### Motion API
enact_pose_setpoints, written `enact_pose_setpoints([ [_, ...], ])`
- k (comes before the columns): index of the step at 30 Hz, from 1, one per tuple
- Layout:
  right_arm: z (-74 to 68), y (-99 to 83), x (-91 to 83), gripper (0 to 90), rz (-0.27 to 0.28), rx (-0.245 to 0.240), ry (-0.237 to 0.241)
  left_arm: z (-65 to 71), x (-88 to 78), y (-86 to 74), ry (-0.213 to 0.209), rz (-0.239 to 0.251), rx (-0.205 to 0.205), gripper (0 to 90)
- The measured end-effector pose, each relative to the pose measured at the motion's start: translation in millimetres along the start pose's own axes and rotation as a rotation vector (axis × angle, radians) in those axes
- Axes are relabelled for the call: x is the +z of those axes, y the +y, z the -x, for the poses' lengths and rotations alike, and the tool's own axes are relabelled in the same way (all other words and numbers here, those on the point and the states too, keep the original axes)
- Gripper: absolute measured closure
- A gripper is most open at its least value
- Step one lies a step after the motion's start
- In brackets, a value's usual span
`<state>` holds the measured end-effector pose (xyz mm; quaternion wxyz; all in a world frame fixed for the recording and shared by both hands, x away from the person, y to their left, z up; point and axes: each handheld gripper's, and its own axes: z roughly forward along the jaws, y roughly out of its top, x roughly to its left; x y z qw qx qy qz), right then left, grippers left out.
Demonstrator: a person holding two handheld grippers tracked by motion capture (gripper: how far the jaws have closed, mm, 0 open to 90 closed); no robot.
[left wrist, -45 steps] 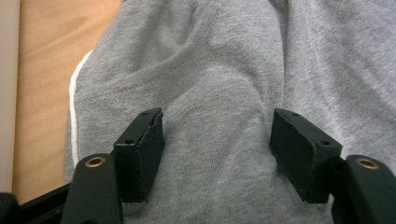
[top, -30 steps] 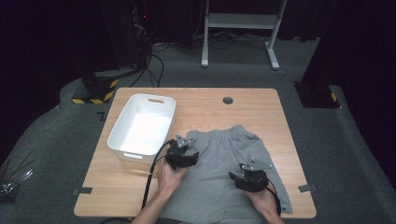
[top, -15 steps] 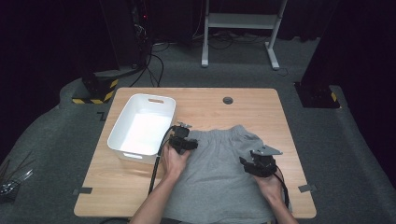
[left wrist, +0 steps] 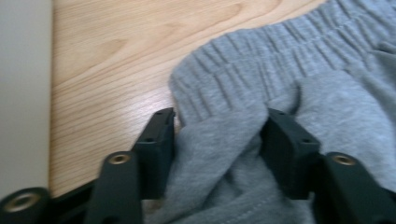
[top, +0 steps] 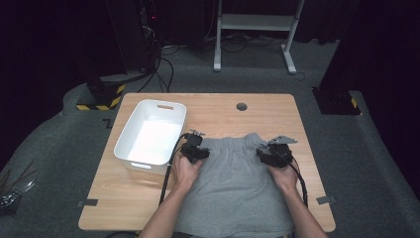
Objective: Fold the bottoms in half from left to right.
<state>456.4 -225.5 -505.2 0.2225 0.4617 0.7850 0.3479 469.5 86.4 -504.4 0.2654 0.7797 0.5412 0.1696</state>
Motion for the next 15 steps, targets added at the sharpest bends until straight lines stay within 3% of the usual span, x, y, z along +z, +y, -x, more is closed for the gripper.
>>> enact_pose_setpoints([
  [2, 0.8, -3.8, 5.9, 42.3, -0.041, -0.011, 0.0, -0.2, -0.8, 1.4, -0.006, -0.011, 0.011, 52.9],
  [3, 0.7, -9.7, 8.9, 42.0, -0.05, -0.024, -0.002, 0.4, -1.3, 2.2, -0.006, -0.017, 0.019, 58.9],
  [4, 0.7, -9.7, 8.9, 42.0, -0.05, -0.024, -0.002, 1.7, -1.8, 2.8, -0.001, -0.018, 0.035, 58.9],
  [7, 3.6, -12.0, 8.7, 41.7, -0.044, 0.001, 0.011, 6.0, -3.1, 4.9, -0.003, -0.026, 0.07, 74.9],
  [9, 3.5, -11.9, 8.7, 41.7, -0.044, 0.001, 0.01, 7.9, -4.7, 6.2, -0.006, -0.024, 0.08, 76.5],
  [15, 3.9, -12.2, 9.0, 41.7, -0.041, 0.004, 0.014, 6.7, -16.3, 9.6, -0.065, 0.011, 0.059, 79.9],
])
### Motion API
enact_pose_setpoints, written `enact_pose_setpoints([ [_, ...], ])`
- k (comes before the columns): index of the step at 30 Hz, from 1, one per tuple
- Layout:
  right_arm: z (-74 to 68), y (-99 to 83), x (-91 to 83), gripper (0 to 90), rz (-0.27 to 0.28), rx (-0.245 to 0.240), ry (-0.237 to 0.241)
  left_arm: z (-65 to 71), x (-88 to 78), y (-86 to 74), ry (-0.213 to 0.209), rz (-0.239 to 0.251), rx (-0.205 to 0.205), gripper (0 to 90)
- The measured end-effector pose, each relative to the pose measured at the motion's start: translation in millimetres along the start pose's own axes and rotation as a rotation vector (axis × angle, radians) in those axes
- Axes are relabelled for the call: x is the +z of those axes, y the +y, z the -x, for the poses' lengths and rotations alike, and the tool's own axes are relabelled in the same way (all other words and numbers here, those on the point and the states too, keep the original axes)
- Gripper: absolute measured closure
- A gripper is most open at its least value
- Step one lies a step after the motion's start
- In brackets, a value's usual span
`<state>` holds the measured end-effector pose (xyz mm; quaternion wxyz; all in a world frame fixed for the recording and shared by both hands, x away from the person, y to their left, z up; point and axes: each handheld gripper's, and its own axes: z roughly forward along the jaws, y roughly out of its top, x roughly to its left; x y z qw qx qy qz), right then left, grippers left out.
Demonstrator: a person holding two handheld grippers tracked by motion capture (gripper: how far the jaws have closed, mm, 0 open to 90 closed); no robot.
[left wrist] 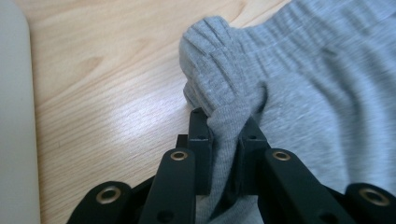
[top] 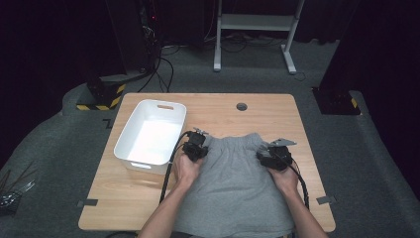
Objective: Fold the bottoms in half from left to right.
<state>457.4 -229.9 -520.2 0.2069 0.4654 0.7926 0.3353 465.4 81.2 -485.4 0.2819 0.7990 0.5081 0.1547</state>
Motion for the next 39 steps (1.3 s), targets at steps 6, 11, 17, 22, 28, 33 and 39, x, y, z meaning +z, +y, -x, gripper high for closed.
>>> enact_pose_setpoints([
  [6, 0.2, -0.1, 0.3, 41.7, 0.003, 0.0, 0.001, 9.0, -16.3, 14.1, -0.095, 0.066, -0.021, 80.1],
  [11, 0.2, -0.3, 0.2, 41.7, 0.004, 0.0, 0.002, 21.2, -22.3, 26.3, -0.179, 0.097, -0.025, 80.0],
  [17, 0.1, -0.4, 0.3, 41.8, 0.004, -0.001, 0.001, 40.3, -21.7, 39.5, -0.233, 0.124, 0.018, 79.7],
  [22, 0.1, -0.4, 0.4, 41.8, 0.005, -0.001, 0.002, 57.7, -18.3, 51.7, -0.284, 0.148, 0.047, 79.5],
  [28, 0.1, -0.4, 0.4, 41.8, 0.005, -0.001, 0.002, 80.0, -5.7, 66.3, -0.34, 0.156, 0.082, 79.3],
  [33, 0.0, -0.5, 0.4, 41.8, 0.006, -0.001, 0.001, 100.9, 14.5, 71.3, -0.368, 0.148, 0.103, 78.6],
  [39, -0.1, -0.5, 0.4, 41.8, 0.006, -0.001, 0.0, 117.8, 44.5, 65.7, -0.367, 0.098, 0.122, 77.2],
])
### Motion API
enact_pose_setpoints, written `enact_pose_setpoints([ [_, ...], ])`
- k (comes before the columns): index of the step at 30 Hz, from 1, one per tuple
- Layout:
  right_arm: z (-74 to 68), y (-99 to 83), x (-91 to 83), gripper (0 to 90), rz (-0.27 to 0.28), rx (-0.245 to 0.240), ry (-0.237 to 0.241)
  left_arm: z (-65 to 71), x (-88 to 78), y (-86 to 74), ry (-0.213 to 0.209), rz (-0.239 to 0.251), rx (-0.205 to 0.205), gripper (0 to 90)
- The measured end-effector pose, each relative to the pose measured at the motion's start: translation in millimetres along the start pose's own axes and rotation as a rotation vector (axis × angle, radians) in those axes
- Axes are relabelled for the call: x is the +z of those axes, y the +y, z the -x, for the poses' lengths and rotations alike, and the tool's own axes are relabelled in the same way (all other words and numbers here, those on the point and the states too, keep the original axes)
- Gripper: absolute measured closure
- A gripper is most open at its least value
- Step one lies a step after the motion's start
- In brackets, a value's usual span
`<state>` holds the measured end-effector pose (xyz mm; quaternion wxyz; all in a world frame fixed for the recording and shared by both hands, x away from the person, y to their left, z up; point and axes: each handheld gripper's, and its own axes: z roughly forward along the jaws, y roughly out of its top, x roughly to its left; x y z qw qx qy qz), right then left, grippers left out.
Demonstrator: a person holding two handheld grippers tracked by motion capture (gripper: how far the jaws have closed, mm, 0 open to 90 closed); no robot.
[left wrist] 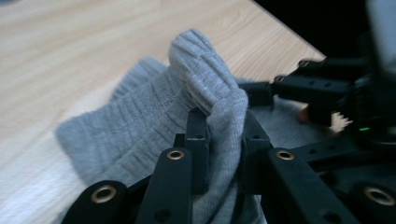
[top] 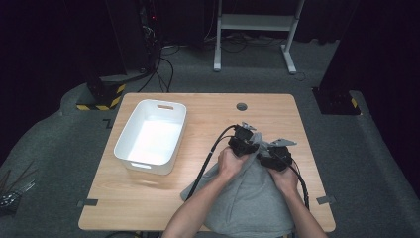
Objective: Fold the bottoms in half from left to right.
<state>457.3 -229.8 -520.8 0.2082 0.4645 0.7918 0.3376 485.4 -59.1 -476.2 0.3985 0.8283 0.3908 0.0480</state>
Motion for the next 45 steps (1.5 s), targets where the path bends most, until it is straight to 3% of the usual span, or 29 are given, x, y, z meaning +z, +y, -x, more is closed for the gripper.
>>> enact_pose_setpoints([
  [7, -1.6, 0.4, -1.7, 41.9, -0.006, -0.015, -0.014, 2.0, 10.8, -4.5, 0.034, -0.038, 0.022, 75.1],
  [9, -2.1, 0.5, -3.3, 41.5, -0.006, -0.023, -0.021, 2.8, 13.4, -8.0, 0.061, -0.068, 0.058, 75.2],
  [11, -2.0, -0.4, -9.7, 40.6, -0.001, -0.034, -0.031, 3.3, 15.4, -13.1, 0.073, -0.074, 0.079, 75.5],
  [14, 4.0, -5.1, -25.2, 38.5, 0.019, -0.018, -0.021, 3.7, 15.3, -14.3, 0.08, -0.066, 0.079, 76.0],
  [17, 14.3, -15.4, -36.5, 35.6, -0.003, -0.013, -0.027, 3.9, 16.0, -14.5, 0.095, -0.07, 0.088, 77.6],
  [21, 20.4, -25.2, -32.3, 35.3, -0.05, 0.002, 0.003, 5.8, 16.3, -15.5, 0.123, -0.079, 0.126, 79.0],
  [23, 17.5, -24.6, -31.0, 37.3, -0.042, 0.007, 0.016, 4.7, 15.4, -16.3, 0.136, -0.086, 0.143, 79.7],
  [26, 8.5, -21.4, -27.2, 39.2, -0.037, -0.011, 0.027, 0.2, 12.8, -17.4, 0.154, -0.086, 0.137, 80.0],
  [28, 2.7, -17.2, -22.7, 39.3, -0.039, -0.011, 0.034, -4.4, 9.6, -19.1, 0.174, -0.088, 0.147, 80.2],
  [32, -7.8, -7.8, -13.0, 39.4, -0.042, -0.016, 0.044, -24.8, -2.9, -23.3, 0.207, -0.096, 0.118, 80.3],
  [38, -37.7, 13.7, 9.6, 40.0, -0.041, -0.04, 0.066, -56.6, -21.8, -31.1, 0.255, -0.097, 0.085, 80.3],
  [45, -58.5, 32.6, 30.8, 39.8, -0.031, -0.047, 0.07, -86.9, -31.1, -30.9, 0.291, -0.093, 0.075, 80.3],
])
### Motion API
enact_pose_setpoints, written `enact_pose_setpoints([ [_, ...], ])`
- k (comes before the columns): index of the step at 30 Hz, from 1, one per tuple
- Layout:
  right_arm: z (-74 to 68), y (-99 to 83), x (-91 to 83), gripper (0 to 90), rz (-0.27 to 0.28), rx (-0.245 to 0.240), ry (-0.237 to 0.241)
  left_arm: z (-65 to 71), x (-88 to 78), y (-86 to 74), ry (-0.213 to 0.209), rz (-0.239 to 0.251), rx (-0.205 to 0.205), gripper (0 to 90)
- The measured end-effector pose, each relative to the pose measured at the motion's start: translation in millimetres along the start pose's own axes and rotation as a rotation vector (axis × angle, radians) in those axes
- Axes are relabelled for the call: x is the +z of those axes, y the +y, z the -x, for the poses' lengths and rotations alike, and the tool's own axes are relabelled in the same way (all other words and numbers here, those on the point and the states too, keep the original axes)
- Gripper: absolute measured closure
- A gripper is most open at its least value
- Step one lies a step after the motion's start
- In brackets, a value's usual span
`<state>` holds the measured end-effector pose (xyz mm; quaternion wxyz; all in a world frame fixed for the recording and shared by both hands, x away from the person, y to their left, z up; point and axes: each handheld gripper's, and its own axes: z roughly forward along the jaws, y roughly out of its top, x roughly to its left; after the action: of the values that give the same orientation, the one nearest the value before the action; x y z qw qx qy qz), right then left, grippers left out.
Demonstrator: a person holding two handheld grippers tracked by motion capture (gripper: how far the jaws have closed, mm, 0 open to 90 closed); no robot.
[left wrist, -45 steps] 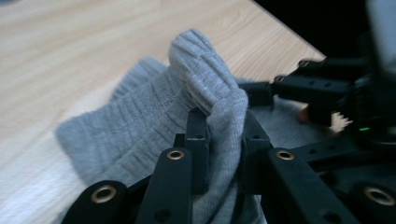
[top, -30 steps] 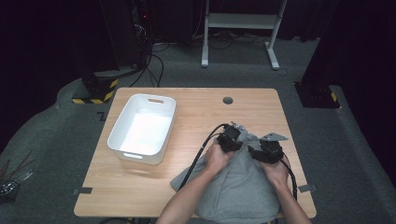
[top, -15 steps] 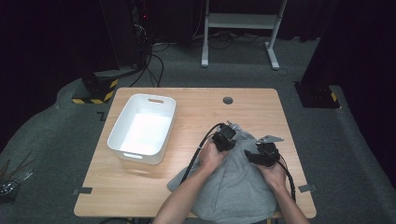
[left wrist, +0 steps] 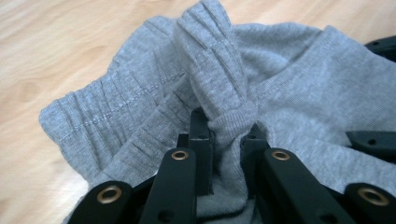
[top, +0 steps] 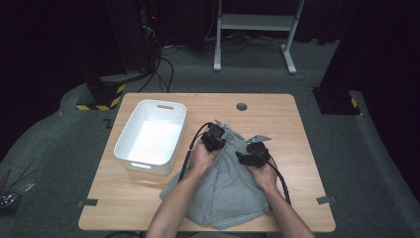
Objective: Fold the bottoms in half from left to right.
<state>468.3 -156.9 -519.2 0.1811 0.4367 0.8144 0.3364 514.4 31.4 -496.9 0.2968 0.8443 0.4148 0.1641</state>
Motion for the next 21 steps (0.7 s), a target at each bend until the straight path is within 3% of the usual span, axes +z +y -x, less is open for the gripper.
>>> enact_pose_setpoints([
  [4, -4.3, 10.6, 10.5, 39.4, 0.003, -0.006, -0.012, -10.9, 2.8, 2.8, 0.032, -0.004, -0.001, 80.0],
  [9, -3.4, 12.7, 14.1, 38.8, 0.019, 0.017, -0.021, -15.9, 1.2, 4.2, 0.0, 0.018, -0.054, 76.6],
  [15, -0.5, 10.5, 4.5, 38.6, 0.018, 0.03, -0.007, -12.8, -19.4, 1.8, -0.042, 0.068, -0.107, 56.6],
  [21, -0.5, 3.4, -6.5, 38.7, 0.04, 0.022, 0.007, -8.2, -42.2, -4.4, -0.035, 0.064, -0.097, 44.5],
])
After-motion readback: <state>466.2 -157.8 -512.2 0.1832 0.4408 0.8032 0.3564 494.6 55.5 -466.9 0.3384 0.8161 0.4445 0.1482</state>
